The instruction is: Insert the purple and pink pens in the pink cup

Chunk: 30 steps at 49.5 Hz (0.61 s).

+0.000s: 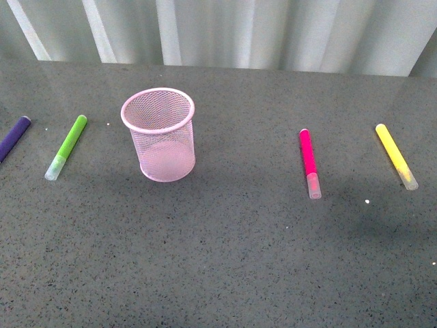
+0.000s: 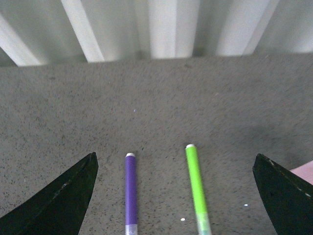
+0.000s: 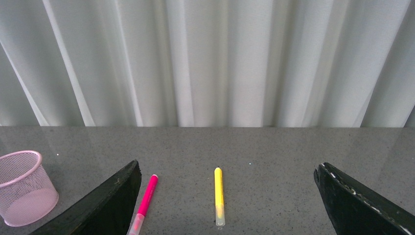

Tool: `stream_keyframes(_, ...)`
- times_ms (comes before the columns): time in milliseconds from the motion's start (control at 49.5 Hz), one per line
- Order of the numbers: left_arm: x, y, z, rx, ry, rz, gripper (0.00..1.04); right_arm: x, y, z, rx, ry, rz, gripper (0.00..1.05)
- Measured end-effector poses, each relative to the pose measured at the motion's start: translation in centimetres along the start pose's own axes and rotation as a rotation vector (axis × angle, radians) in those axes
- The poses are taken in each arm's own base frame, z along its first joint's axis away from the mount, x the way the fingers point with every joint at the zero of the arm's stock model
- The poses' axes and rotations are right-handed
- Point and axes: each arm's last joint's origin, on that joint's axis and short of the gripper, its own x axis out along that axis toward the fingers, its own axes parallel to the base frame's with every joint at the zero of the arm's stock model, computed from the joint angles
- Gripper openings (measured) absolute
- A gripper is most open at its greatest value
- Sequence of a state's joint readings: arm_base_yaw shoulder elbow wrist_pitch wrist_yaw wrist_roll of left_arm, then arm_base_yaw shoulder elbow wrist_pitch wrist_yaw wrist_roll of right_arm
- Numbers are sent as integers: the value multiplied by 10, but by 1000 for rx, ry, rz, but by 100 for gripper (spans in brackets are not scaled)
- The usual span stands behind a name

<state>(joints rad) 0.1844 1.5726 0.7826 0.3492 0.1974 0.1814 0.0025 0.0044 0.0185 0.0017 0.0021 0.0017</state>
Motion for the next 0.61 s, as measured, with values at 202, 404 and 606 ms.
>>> stream_keyframes(202, 55, 17, -8, 33, 129, -3, 98, 0, 0, 0, 0, 0, 0, 98)
stream_keyframes(404, 102, 26, -41, 114, 292, -17, 98, 0, 0, 0, 0, 0, 0, 98)
stream_keyframes(606, 121, 29, -54, 149, 368, -36, 98, 0, 0, 0, 0, 0, 0, 98)
